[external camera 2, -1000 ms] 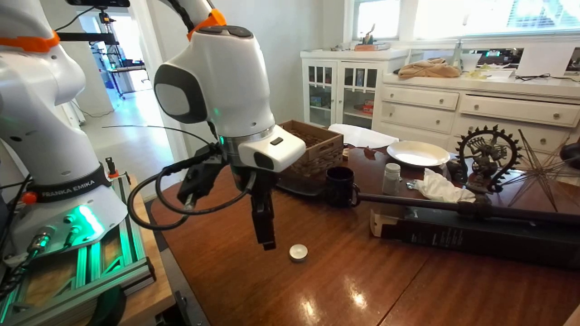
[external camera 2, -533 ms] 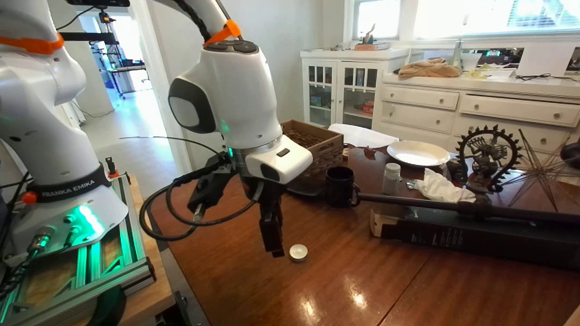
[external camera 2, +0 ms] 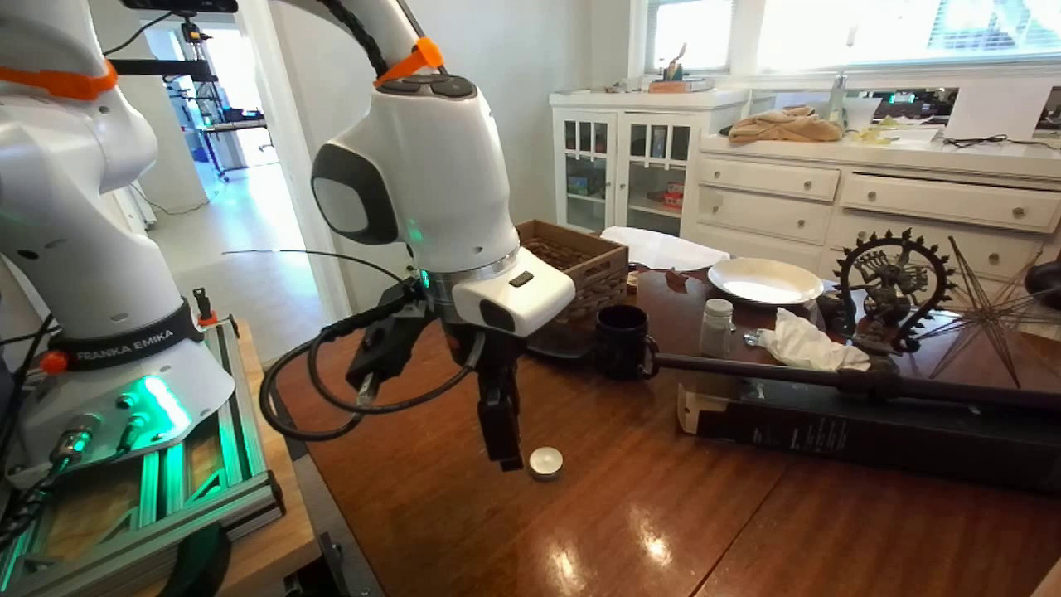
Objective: Put the lid on top of the glass jar.
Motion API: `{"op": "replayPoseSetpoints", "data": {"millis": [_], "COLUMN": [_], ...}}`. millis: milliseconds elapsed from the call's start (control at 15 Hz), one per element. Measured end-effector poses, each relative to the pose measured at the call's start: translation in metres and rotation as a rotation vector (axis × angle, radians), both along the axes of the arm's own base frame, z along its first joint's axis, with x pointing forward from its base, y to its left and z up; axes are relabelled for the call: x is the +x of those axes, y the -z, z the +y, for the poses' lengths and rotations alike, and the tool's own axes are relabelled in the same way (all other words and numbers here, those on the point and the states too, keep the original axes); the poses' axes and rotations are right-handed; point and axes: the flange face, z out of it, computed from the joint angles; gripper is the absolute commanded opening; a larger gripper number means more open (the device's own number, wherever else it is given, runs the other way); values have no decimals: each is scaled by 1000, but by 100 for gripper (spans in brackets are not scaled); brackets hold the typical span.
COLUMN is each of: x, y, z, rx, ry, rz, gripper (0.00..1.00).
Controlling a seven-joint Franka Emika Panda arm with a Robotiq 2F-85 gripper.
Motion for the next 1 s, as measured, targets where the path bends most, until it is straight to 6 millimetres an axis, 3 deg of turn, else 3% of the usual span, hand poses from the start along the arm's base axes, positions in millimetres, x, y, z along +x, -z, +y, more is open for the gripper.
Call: {"op": "replayPoseSetpoints", "data": {"millis": [267,733,1000], "x": [0,-3,2], "y": [2,35,43], "z": [0,5,9], "rx": [1,34,54], "ry": [8,4,-63], "rz": [4,71,47], "gripper": [100,100,100]}}
